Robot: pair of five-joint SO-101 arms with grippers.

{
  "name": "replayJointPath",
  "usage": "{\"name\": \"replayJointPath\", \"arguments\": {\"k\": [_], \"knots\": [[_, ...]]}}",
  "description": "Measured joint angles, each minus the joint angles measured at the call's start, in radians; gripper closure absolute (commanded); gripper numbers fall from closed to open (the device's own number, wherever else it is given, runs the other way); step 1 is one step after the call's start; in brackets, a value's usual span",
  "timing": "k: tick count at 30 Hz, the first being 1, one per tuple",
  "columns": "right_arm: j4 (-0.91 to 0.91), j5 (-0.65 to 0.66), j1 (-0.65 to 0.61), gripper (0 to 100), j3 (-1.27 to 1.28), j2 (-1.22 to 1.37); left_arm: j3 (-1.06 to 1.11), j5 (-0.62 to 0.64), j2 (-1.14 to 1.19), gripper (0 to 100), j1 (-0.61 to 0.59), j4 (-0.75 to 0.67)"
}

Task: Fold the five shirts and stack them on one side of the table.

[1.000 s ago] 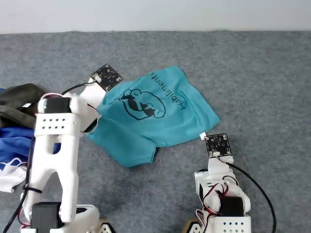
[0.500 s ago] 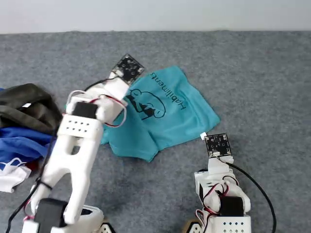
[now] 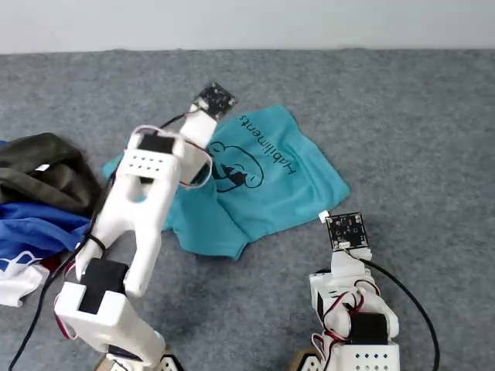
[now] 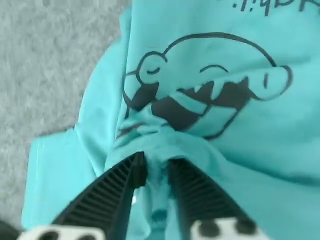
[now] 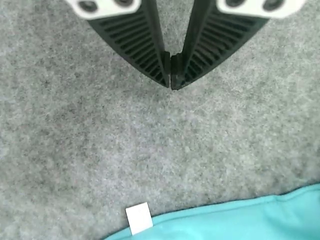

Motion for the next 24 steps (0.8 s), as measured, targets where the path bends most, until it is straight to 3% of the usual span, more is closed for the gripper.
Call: {"name": "replayJointPath", "arguments": {"k": [5,14,24], "knots": [[0.000,0.000,0.000,99.0,0.000,0.000,-0.137,-0.008,-0.003,86,0.000,0.195],[0.000,0.000,0.000,99.0,0.000,0.000,-0.164,-0.114,-0.155,86,0.003,0.465],[0.000,0.000,0.000,99.0,0.000,0.000,-0.164,-0.123,-0.287,86,0.002,0.519]]}}
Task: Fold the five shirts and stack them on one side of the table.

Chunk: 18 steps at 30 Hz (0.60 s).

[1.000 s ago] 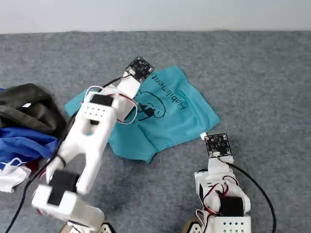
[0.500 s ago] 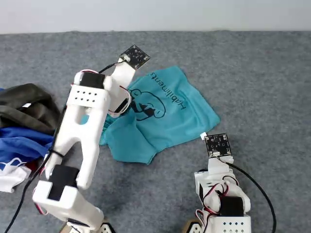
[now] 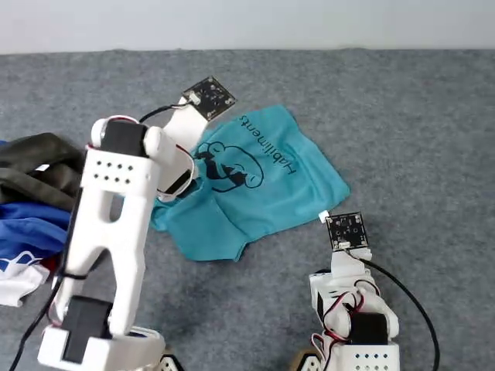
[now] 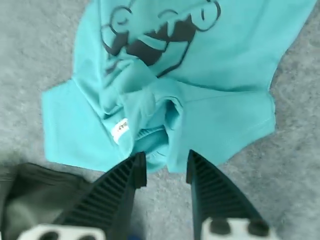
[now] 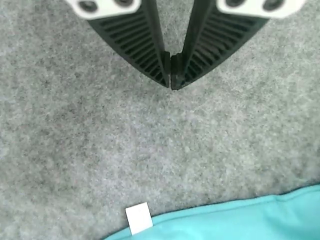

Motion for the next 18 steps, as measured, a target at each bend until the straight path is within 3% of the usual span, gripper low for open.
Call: {"name": "replayJointPath", "arguments": {"k": [7,12,18], "knots": [[0.000,0.000,0.000,99.0,0.000,0.000,0.017,-0.035,-0.100,86,-0.003,0.063],[0.000,0.000,0.000,99.0,0.000,0.000,0.203,-0.052,-0.104,86,-0.018,0.072],[0.000,0.000,0.000,99.0,0.000,0.000,0.514,-0.063,-0.104,77,-0.025,-0.152]]}}
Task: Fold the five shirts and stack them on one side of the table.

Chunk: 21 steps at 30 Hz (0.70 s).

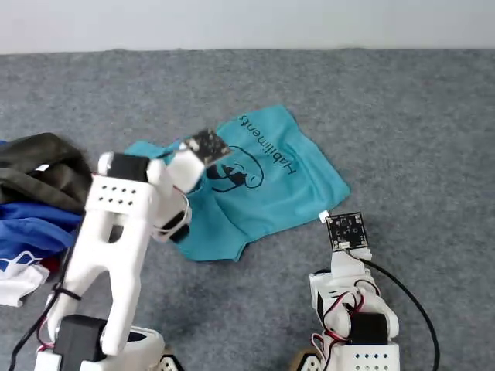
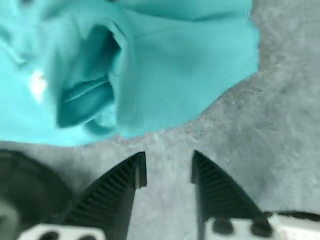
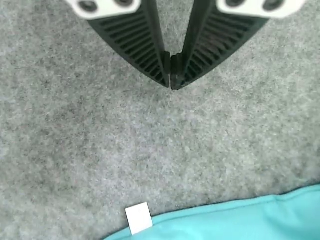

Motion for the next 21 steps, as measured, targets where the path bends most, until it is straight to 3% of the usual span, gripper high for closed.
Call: {"name": "replayJointPath", "arguments": {"k": [5,10,21], "knots": [[0.000,0.000,0.000,99.0,0.000,0.000,0.153,0.000,0.000,77,0.000,-0.210],[0.000,0.000,0.000,99.0,0.000,0.000,0.235,0.000,0.000,77,0.000,-0.325],[0.000,0.000,0.000,99.0,0.000,0.000,0.152,-0.002,0.241,77,-0.094,-0.370]]}}
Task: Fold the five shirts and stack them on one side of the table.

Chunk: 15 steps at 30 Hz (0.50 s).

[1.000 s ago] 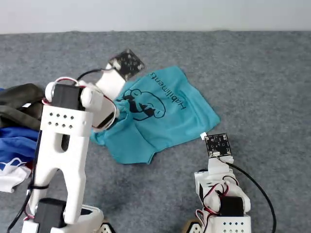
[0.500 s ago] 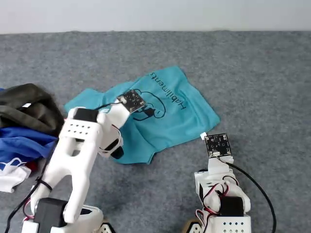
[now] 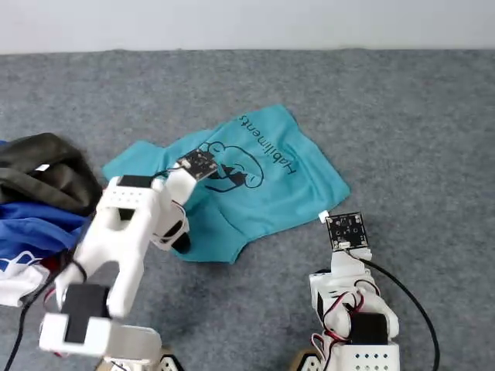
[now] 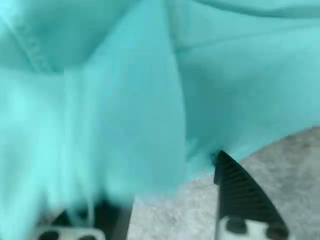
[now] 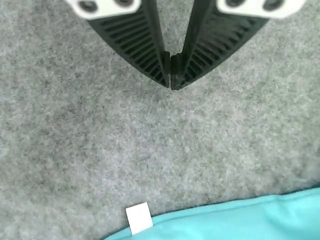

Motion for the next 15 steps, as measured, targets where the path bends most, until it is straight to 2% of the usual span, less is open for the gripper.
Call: {"name": "replayJointPath", "arguments": {"k": [5,11,15], "knots": [[0.000,0.000,0.000,99.0,0.000,0.000,-0.104,0.000,0.130,78,-0.009,0.034],[0.000,0.000,0.000,99.0,0.000,0.000,-0.147,-0.002,0.186,97,0.011,0.071],[0.000,0.000,0.000,99.0,0.000,0.000,-0.146,-0.048,0.189,99,0.052,0.083]]}}
